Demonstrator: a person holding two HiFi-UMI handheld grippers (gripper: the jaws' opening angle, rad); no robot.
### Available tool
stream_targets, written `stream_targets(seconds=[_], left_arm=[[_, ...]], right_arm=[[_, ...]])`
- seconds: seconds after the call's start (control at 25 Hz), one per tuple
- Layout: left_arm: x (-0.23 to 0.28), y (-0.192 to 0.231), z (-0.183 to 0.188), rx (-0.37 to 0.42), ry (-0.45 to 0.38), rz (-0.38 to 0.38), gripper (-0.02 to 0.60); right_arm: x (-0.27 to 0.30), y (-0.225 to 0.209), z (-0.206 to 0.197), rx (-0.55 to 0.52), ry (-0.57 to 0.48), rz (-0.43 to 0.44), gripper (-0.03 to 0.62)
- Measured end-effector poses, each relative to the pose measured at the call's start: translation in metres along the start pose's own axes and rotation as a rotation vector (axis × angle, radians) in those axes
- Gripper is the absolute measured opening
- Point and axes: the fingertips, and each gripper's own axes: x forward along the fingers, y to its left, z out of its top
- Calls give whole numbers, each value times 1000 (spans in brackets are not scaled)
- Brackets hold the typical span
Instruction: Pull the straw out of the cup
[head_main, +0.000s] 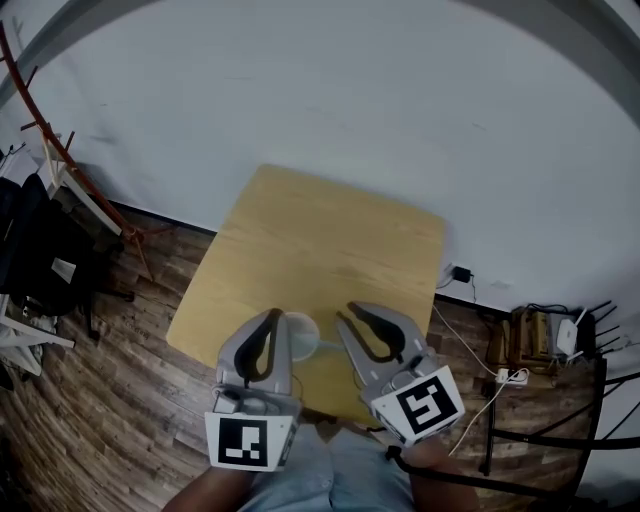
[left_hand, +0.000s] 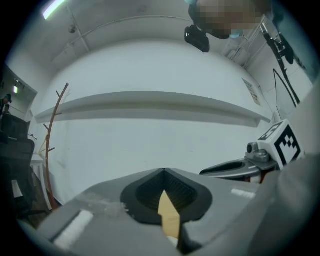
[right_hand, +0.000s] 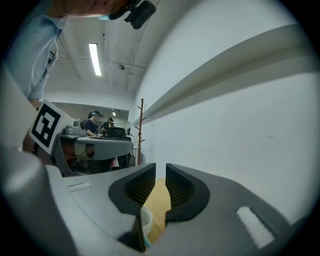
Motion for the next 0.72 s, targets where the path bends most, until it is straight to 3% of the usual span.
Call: stream_targets(seconds=[0.16, 0.36, 0.52, 0.72], left_arm=[[14, 2, -11, -51, 38, -16, 15], [19, -2, -48, -119, 128, -38, 15], [22, -4, -81, -190, 200, -27, 15], [28, -3, -106, -219, 233, -49, 15]], right_arm=[[13, 2, -18, 10, 67, 53, 82], [28, 9, -69, 9, 186, 134, 137], [29, 16, -108, -23, 266, 198, 146], [28, 29, -152, -19, 353, 276, 146]])
